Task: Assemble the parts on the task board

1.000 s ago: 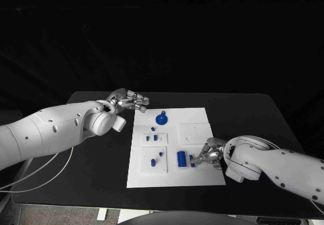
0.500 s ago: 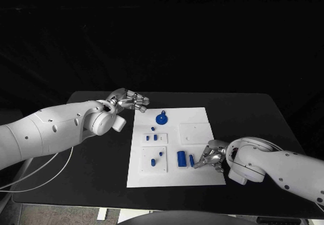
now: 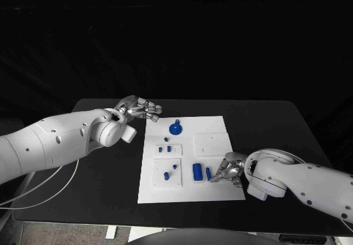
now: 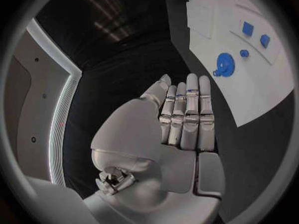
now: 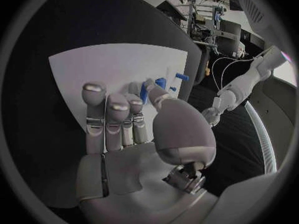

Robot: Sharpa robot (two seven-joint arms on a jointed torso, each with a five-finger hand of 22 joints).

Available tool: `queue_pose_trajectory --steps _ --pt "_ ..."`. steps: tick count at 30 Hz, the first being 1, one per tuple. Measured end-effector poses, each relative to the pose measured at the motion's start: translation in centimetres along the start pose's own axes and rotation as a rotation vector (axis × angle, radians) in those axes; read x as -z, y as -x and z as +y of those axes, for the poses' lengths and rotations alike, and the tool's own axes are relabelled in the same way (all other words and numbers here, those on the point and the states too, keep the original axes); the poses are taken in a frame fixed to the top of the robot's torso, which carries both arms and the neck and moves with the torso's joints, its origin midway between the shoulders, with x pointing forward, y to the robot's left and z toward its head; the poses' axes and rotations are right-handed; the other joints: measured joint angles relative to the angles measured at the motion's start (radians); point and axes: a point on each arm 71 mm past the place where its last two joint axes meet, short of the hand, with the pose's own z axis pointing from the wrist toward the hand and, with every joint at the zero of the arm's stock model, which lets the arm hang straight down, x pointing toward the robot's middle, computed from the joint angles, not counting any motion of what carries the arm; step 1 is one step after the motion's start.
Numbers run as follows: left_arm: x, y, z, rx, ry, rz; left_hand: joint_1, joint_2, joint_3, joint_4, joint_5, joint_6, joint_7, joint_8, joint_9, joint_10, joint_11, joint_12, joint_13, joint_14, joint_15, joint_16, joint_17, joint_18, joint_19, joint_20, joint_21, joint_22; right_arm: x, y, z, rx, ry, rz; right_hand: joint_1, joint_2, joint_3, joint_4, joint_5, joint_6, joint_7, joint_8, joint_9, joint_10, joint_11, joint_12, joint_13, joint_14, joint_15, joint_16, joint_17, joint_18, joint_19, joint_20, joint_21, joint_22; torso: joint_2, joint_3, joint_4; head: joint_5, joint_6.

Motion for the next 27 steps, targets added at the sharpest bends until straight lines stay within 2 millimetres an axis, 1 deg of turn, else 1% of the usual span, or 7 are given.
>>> queue_pose_trajectory --steps 4,6,11,14,19,24,27 --pt "0.00 0.00 0.00 0.000 0.000 0.000 0.000 0.000 0.000 0.000 0.000 0.000 0.000 0.000 0.000 0.000 0.000 0.000 0.000 0.000 0.000 0.000 0.000 0.000 0.000 0.000 0.000 0.000 -0.26 -0.02 0.09 -0.003 -0.007 -0.006 -0.010 0.018 0.022 -0.022 0.000 0.000 0.000 0.000 0.000 0.000 0.000 0.000 0.002 0.000 0.000 0.000 0.001 0.000 0.000 0.000 0.000 0.000 0.000 0.0000 0.0000 -0.001 -0.001" --pt "0.00 0.00 0.01 0.000 0.000 0.001 0.000 0.000 0.000 0.000 0.000 0.000 0.000 0.000 0.000 0.000 0.000 0.000 0.000 0.000 0.000 0.000 0.000 0.000 0.000 0.000 0.000 0.000 -0.38 -0.02 0.14 -0.003 -0.012 -0.010 -0.016 0.037 0.032 -0.049 -0.001 0.000 0.000 0.000 0.001 0.000 0.000 0.000 0.003 0.000 0.000 0.000 0.001 0.000 0.000 0.000 0.000 0.000 0.000 0.0000 0.0001 -0.001 -0.002" --pt "0.00 0.01 0.01 0.000 0.001 0.001 0.000 0.000 0.000 0.000 0.000 0.000 0.000 0.000 0.000 0.000 0.000 0.000 0.000 0.000 0.000 0.000 0.000 0.000 0.000 0.000 0.000 0.000 -0.54 -0.05 0.30 -0.002 -0.019 -0.016 -0.018 0.054 0.054 -0.072 -0.001 0.000 0.000 0.000 0.000 0.004 -0.004 0.004 0.005 0.000 0.000 0.000 0.001 0.000 0.000 0.000 0.000 0.000 0.000 0.0004 0.0001 -0.001 -0.006" --pt "0.00 0.01 0.02 0.000 0.001 0.001 0.006 -0.006 0.004 0.007 0.000 -0.002 0.002 0.000 0.000 0.000 0.000 0.000 0.000 0.000 0.000 0.000 0.000 0.000 0.006 -0.002 0.000 -0.009 -0.65 -0.24 0.38 0.001 -0.024 -0.013 -0.016 0.064 0.067 -0.103 -0.001 0.002 -0.002 0.005 0.001 0.004 -0.004 0.004 0.005 0.000 0.000 0.000 0.001 0.000 0.000 0.000 0.000 0.000 0.000 0.0002 0.0001 -0.001 -0.006" --pt "-0.01 -0.01 0.03 0.000 0.002 0.002 0.006 -0.005 0.004 0.009 0.000 -0.004 0.004 0.000 0.000 0.000 0.000 0.000 0.000 0.000 0.000 0.000 0.001 0.000 0.007 0.000 0.000 -0.013 -0.72 -0.21 0.44 0.004 -0.032 -0.013 -0.031 0.081 0.080 -0.169 0.030 0.004 -0.003 0.006 0.002 0.004 -0.004 0.004 0.005 0.000 0.000 0.000 -0.004 0.000 0.000 0.000 0.000 0.000 0.000 -0.0002 0.0001 -0.001 -0.008" --pt "-0.02 -0.04 0.02 0.000 0.003 0.004 0.006 -0.005 0.004 0.009 0.000 -0.004 0.004 0.000 0.000 0.000 0.000 0.000 0.000 0.000 0.000 0.000 0.001 0.000 0.007 0.000 0.000 -0.013 -0.74 -0.16 0.43 0.005 -0.039 -0.015 -0.043 0.093 0.078 -0.182 0.053 0.004 -0.004 0.006 0.002 0.004 -0.004 0.008 0.005 0.000 0.000 0.000 -0.004 0.000 0.000 0.000 0.000 0.000 0.000 -0.0007 -0.0001 -0.002 -0.008" --pt "-0.02 -0.05 0.03 0.001 0.003 0.005 0.005 -0.005 0.004 0.009 0.000 -0.004 0.004 0.000 0.000 0.000 0.000 0.000 0.000 0.000 0.000 0.000 0.001 0.000 0.007 0.000 0.000 -0.013 -0.75 -0.13 0.43 0.005 -0.043 -0.016 -0.043 0.093 0.077 -0.186 0.066 0.005 -0.005 0.006 0.002 0.004 -0.004 0.008 0.005 0.000 0.000 0.000 -0.005 0.000 0.000 0.000 0.000 0.000 0.000 -0.0007 0.0000 -0.003 -0.007"
